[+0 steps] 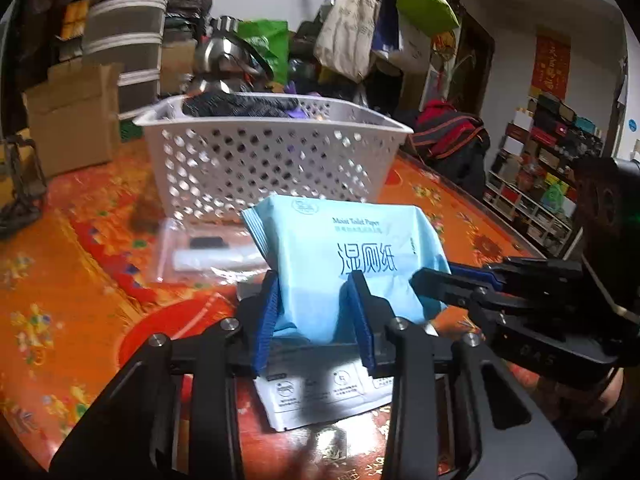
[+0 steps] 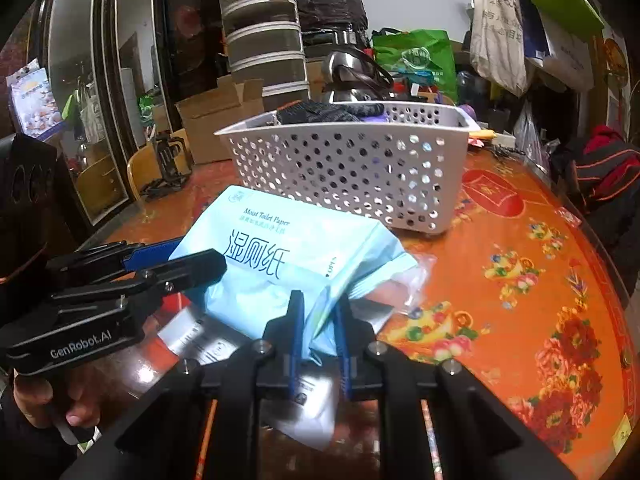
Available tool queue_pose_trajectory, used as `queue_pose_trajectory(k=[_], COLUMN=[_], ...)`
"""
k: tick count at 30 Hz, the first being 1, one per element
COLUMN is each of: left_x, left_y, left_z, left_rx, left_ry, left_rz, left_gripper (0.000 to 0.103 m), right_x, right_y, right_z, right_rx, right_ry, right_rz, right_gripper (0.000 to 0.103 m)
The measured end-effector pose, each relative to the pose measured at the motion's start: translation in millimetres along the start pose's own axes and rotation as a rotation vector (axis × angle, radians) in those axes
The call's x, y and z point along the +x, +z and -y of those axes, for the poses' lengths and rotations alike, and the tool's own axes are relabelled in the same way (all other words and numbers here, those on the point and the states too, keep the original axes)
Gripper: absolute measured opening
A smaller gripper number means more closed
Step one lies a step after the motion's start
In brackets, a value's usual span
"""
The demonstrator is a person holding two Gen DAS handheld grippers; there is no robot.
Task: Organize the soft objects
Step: 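Lift the blue pack with both tools into the basket and open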
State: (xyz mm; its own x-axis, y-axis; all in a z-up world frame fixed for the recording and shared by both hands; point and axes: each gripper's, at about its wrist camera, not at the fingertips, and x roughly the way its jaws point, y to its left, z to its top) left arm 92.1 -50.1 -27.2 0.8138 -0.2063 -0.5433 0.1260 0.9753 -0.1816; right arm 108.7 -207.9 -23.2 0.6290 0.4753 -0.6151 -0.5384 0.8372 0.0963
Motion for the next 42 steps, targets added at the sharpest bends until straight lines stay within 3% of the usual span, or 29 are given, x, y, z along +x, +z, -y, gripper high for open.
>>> queue_pose_trajectory(k=[6, 15, 19, 27, 34, 42], left_x=[-14, -27, -38, -42, 3, 80], left_y=[6, 33, 60, 149, 220, 249], left_z=[7, 12, 15, 11, -7, -44], left_rx=[0.026, 0.027, 0.042, 0.077, 0.077, 0.01], left_ry=[0.044, 0.042, 0.049, 0.07, 0.081, 0.082], left_rz=[0.032, 0.076, 0.114, 0.167, 0.133, 0.045], left_gripper=[0.03, 0.03, 0.03, 0.03, 0.03, 0.03], right_x=[-8, -29, -40, -43, -3, 63], right_y=[7, 37, 65, 148, 205, 226], right_z=[-7, -9, -10, 3, 27, 50], right_rx=[-0.015, -0.04, -0.066, -0.083, -0.08, -0.074], right_ry=[-0.005, -0.015, -0.027, -0.011, -0.034, -0.022], right_rz=[0.02, 0.074, 0.112, 0.176, 0.143, 0.072], right_gripper=[0.013, 0.013, 0.012, 0.012, 0.012, 0.012])
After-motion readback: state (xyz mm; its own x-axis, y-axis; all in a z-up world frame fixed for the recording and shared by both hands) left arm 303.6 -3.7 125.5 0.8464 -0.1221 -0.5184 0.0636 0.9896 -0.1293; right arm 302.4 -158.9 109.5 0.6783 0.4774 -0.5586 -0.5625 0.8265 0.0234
